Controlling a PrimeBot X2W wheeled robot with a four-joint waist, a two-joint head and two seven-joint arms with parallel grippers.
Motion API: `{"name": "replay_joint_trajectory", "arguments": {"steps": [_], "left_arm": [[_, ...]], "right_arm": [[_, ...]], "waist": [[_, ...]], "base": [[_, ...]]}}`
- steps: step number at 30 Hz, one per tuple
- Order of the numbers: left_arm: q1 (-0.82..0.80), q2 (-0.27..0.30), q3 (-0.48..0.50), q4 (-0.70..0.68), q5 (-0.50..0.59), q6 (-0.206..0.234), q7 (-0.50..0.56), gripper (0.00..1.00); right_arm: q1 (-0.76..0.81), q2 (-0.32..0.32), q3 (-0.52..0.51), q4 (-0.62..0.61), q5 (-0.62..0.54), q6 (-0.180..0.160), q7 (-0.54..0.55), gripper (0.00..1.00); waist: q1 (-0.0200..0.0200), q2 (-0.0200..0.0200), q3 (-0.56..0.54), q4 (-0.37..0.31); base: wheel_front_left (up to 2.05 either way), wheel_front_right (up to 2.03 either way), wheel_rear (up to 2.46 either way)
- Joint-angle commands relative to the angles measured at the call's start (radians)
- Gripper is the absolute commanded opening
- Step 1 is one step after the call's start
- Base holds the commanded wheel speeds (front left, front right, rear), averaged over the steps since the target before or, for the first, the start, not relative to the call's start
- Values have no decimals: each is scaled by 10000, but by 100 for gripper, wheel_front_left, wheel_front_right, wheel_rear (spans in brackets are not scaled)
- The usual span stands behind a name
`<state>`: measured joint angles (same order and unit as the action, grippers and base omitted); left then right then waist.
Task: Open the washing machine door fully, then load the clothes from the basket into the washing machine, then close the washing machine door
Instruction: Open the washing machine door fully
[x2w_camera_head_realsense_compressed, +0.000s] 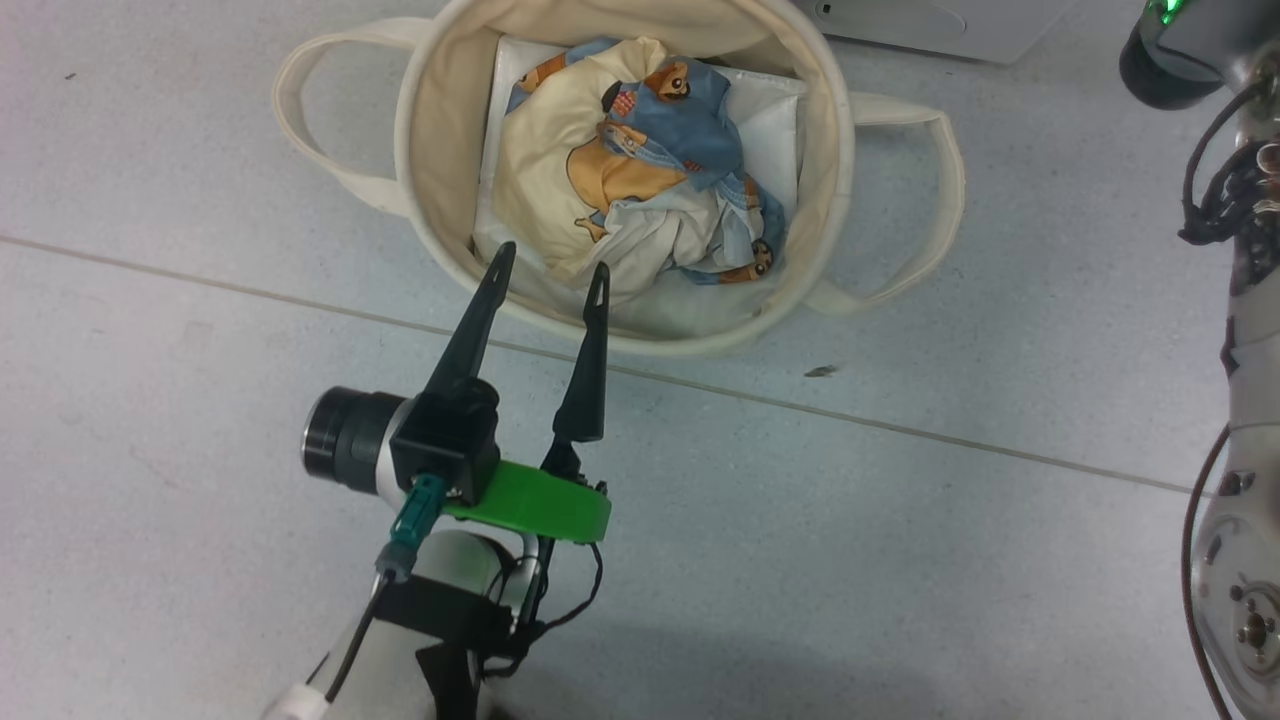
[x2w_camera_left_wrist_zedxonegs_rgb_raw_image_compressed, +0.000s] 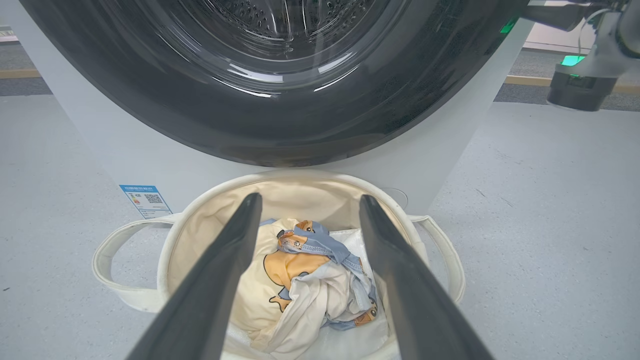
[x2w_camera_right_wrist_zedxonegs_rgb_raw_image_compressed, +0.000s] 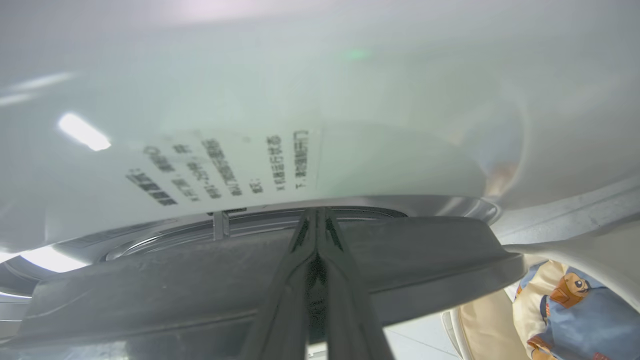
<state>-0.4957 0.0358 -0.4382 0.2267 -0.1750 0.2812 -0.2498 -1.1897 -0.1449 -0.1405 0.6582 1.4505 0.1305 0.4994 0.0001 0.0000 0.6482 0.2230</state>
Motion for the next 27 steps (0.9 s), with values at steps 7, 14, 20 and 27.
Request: {"name": "replay_joint_trajectory", "arguments": {"steps": [7,14,20,27], "left_arm": [[65,145,167,-282,-49,64,-120,100],[350,145,274,-188,-30,3,-120,100],[799,145,673,-189,-118,-21,-120,100],[1566,145,1180,-161,-64,-207,-120,100]], "right_arm": [[-71,400,266,243,603,2,1406,0],[1070,604,544,225,680,2,1914,0],[2259,839,666,150,1135,2,2114,0],[4071,941,2358,-16,2125,2,1855,0]], "waist": [[-1,0,-287,65],[-1,0,-1161,10],[-1,0,-2063,-23],[-1,0,-3217,-58]], "base": [[0,0,0],[0,0,0],[0,0,0],[0,0,0]]}}
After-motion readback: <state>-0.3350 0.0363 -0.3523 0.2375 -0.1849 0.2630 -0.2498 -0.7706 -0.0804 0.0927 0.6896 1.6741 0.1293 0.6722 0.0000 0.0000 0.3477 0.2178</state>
